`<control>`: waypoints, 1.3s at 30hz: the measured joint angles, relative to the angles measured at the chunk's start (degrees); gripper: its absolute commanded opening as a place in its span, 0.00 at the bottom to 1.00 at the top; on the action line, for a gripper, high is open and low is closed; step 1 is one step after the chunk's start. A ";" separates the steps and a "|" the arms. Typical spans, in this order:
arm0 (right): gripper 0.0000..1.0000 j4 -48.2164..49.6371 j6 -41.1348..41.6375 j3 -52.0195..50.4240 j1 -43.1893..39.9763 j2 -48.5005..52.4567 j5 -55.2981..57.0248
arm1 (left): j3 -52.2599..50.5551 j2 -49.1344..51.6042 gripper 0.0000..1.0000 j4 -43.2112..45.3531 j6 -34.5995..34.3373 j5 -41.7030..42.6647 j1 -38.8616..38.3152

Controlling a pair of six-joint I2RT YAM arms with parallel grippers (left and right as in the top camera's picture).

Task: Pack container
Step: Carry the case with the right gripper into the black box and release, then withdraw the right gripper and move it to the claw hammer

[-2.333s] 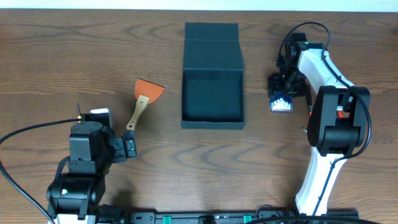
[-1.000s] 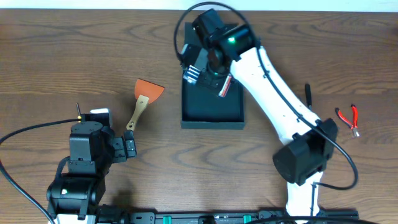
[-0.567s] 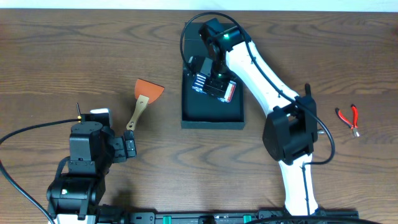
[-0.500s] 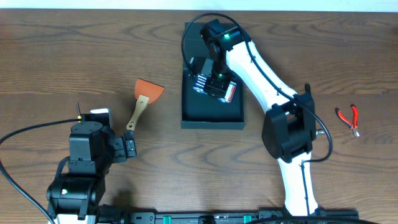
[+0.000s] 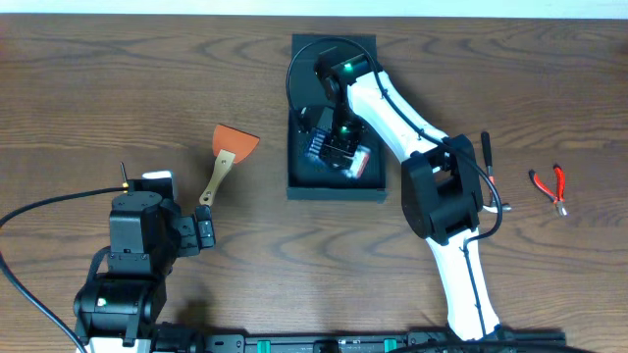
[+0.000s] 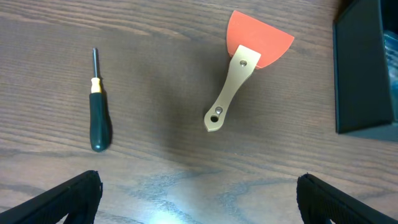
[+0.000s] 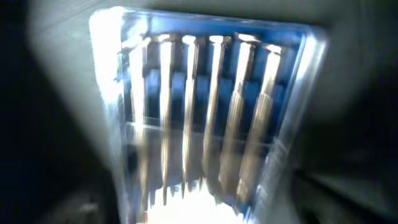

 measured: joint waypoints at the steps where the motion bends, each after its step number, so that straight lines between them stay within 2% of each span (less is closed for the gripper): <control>1: 0.99 -0.28 0.35 0.00 0.00 0.00 0.07 | 0.00 0.00 0.98 0.02 0.00 0.00 0.00; 7: 0.99 -5.57 3.17 0.35 0.00 0.00 0.15 | 0.00 0.00 0.98 0.00 0.00 0.00 0.00; 12: 0.99 -6.69 13.09 4.70 -0.11 -0.79 4.68 | 0.00 0.00 0.98 -0.02 0.00 0.00 0.00; 17: 0.99 -7.87 29.07 9.66 -1.66 -8.02 10.58 | 0.00 0.00 0.98 -0.02 0.00 0.00 0.00; 20: 0.99 -9.29 43.30 11.32 -4.63 -15.45 14.21 | 0.02 0.00 0.98 -0.02 0.00 0.00 0.00; 23: 0.99 -12.33 59.19 12.41 -10.91 -23.28 15.65 | 0.02 0.00 0.99 -0.02 0.00 0.00 0.00; 26: 0.99 -15.41 67.93 12.94 -19.04 -28.30 15.28 | 0.02 0.00 0.98 0.00 0.00 -0.02 0.00; 32: 0.99 -23.30 73.13 12.83 -29.86 -29.99 15.52 | 0.02 0.00 0.98 0.00 0.00 0.00 0.00; 36: 0.99 -23.43 73.59 10.47 -33.31 -31.28 15.21 | 0.02 0.00 0.99 0.00 0.00 -0.02 0.00; 39: 0.99 -21.88 74.82 4.61 -35.23 -34.97 15.10 | 0.02 0.00 0.99 0.00 0.00 -0.02 0.00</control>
